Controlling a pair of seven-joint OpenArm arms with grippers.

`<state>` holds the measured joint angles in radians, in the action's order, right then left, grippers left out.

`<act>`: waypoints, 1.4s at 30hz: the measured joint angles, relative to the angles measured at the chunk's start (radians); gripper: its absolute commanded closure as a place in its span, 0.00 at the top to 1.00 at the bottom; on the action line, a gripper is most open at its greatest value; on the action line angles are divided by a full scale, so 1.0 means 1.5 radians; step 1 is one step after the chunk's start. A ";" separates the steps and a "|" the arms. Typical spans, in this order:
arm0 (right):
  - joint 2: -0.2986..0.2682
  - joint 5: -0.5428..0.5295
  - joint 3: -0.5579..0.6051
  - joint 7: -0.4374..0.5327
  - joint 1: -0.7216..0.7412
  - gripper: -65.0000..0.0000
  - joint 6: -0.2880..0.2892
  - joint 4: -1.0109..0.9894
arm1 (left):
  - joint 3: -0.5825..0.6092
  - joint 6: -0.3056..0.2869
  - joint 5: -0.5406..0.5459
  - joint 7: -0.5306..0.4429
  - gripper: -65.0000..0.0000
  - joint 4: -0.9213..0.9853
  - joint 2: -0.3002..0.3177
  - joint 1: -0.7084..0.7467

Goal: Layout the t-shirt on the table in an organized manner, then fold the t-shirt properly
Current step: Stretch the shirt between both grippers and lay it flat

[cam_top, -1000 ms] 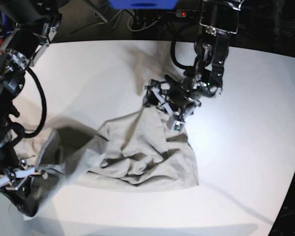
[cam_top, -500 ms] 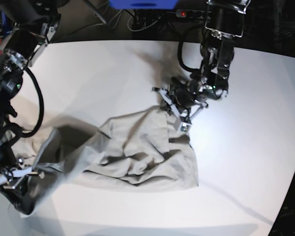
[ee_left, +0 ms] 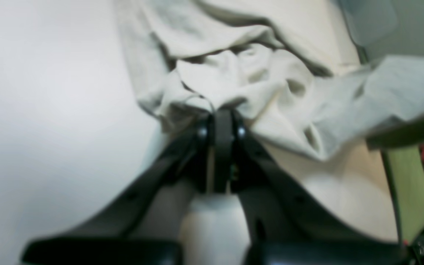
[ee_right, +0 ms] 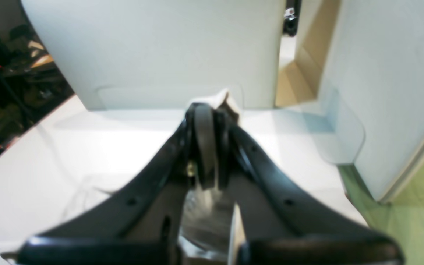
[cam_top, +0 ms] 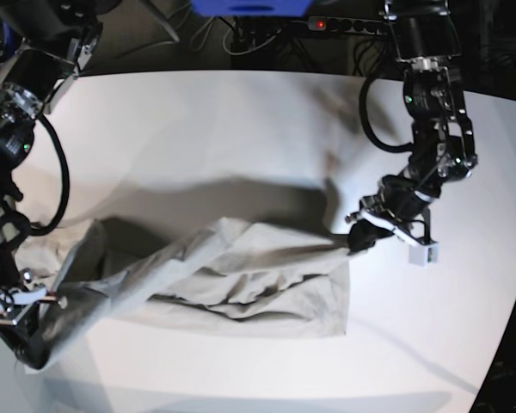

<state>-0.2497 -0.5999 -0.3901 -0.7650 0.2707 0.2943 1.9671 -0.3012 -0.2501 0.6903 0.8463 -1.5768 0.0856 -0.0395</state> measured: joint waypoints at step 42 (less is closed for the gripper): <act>-0.007 -0.002 -0.115 -0.002 -0.078 0.00 0.005 -0.095 | 0.006 -0.004 0.107 0.007 0.00 0.118 0.151 -0.091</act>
<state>-0.2604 -0.6033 -0.5629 -0.7677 0.1539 0.3016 1.8252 -0.2928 -0.2562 0.8501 0.8566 -1.3998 0.3126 -0.1757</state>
